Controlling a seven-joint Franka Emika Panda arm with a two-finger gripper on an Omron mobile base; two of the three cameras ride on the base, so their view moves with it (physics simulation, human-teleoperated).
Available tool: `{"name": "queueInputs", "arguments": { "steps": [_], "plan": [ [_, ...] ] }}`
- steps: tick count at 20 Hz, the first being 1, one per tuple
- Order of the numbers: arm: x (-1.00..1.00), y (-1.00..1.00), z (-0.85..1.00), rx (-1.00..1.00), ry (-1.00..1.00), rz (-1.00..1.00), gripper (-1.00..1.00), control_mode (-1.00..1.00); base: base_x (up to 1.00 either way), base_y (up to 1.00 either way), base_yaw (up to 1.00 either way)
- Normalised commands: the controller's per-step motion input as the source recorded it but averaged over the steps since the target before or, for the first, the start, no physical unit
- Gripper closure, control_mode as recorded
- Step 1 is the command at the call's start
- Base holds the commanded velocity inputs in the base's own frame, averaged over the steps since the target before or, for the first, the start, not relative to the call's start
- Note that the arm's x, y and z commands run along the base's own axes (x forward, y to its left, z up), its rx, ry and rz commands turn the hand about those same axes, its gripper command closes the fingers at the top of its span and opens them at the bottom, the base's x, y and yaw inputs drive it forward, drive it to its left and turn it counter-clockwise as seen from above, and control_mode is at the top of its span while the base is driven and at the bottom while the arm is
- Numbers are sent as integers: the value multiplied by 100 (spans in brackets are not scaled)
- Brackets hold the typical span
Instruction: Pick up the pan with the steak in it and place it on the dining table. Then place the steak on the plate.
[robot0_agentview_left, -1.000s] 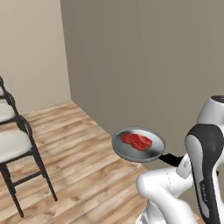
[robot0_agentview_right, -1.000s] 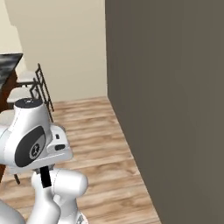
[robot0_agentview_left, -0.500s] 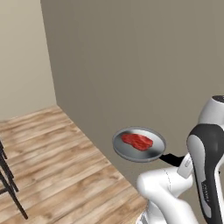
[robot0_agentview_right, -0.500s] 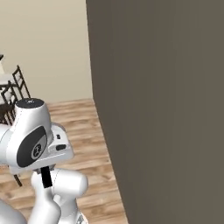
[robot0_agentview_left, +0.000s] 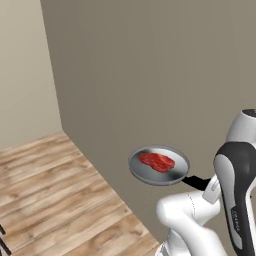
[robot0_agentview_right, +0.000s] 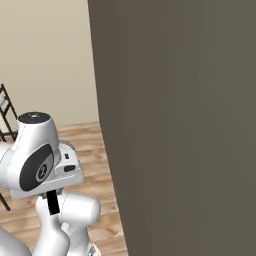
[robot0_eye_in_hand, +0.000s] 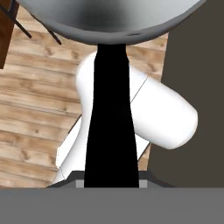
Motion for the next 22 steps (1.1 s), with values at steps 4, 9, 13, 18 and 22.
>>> {"name": "queueInputs", "arguments": {
  "steps": [4,9,13,18,22],
  "plan": [
    [0,0,0,0,0,0,100,100,100,0,-3],
    [0,0,0,0,0,0,100,100,100,1,-4],
    [0,0,0,0,0,0,100,100,100,4,-6],
    [0,0,0,0,0,0,100,100,100,4,-6],
    [0,0,0,0,0,0,100,100,100,11,0]
  ]
}}
